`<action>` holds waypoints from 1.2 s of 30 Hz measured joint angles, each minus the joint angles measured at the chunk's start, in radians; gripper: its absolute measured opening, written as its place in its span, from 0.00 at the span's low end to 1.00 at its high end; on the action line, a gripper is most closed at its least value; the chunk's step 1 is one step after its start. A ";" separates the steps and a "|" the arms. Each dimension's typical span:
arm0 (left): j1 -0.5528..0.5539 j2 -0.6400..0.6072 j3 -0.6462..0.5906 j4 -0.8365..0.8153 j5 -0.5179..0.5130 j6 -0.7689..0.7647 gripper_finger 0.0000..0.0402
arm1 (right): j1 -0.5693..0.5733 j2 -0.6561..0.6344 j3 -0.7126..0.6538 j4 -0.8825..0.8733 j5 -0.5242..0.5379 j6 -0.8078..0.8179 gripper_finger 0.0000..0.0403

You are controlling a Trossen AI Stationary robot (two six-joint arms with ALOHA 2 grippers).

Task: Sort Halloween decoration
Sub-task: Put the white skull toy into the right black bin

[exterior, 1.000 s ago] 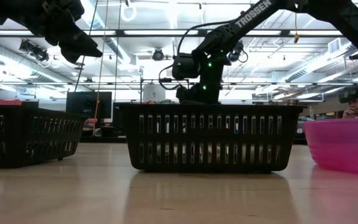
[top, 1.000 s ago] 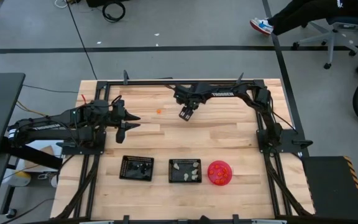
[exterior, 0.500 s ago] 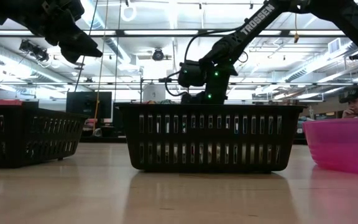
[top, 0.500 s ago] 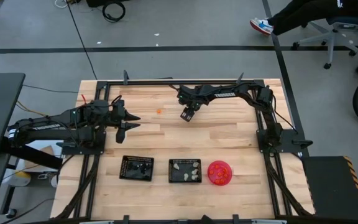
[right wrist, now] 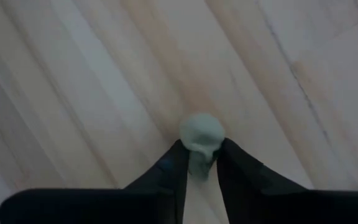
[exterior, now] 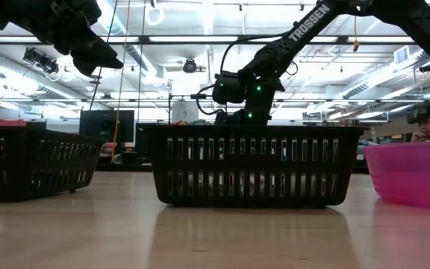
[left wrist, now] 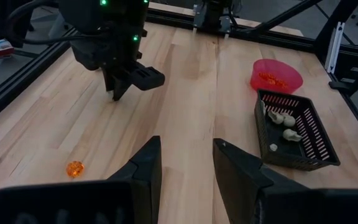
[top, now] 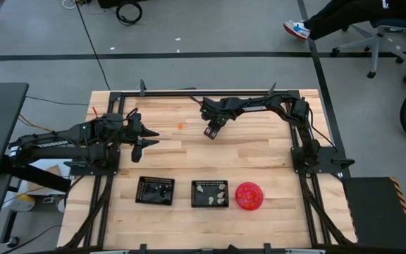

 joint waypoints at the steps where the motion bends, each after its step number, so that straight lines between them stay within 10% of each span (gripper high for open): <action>1: 0.000 0.000 0.000 0.000 0.000 0.000 0.29 | 0.002 0.000 0.000 0.000 0.000 0.000 0.21; 36: 0.000 0.000 0.000 0.000 0.000 0.000 0.29 | 0.216 -0.120 -0.003 -0.085 -0.039 0.044 0.20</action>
